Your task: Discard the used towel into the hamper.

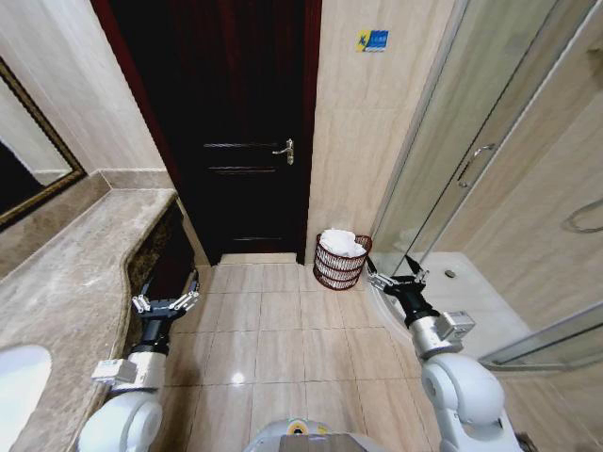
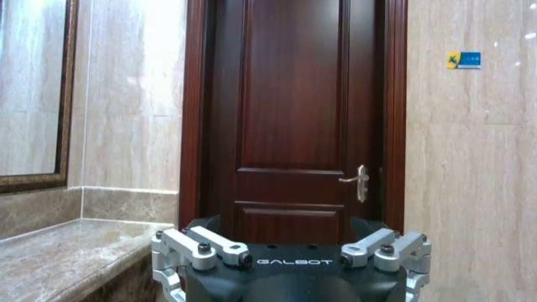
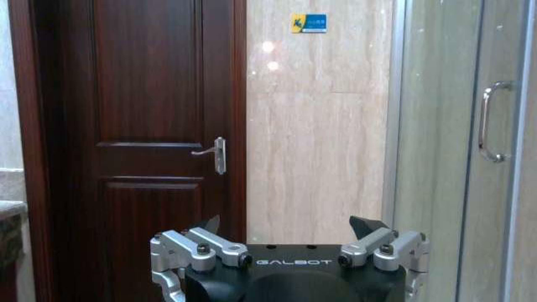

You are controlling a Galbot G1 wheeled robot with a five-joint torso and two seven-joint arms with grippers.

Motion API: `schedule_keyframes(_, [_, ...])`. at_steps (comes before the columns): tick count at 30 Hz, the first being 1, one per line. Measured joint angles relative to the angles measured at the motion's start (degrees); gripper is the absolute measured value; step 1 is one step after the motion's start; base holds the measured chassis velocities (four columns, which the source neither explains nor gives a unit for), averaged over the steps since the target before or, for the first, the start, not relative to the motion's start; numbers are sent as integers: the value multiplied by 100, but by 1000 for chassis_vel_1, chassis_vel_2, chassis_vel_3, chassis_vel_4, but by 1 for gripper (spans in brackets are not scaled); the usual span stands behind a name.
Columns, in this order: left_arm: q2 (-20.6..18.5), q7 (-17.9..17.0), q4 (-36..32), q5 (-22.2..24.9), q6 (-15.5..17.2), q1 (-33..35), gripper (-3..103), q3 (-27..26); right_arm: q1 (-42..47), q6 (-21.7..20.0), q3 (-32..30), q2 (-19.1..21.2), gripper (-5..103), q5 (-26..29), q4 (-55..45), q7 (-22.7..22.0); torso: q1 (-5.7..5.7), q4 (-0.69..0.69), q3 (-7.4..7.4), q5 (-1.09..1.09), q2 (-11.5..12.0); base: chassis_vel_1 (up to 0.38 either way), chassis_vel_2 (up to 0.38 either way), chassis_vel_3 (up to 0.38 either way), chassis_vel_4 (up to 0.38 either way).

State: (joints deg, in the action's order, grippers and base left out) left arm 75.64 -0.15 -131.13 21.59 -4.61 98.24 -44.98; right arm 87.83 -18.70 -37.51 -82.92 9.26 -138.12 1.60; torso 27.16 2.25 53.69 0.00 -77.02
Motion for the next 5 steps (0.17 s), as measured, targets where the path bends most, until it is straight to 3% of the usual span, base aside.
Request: schedule_keyframes(5, [-4, 15, 6, -4, -11, 6, 100, -11, 0, 21, 3, -3, 100, -24, 9, -12, -6, 0, -6, 0, 12, 0, 0, 0, 0])
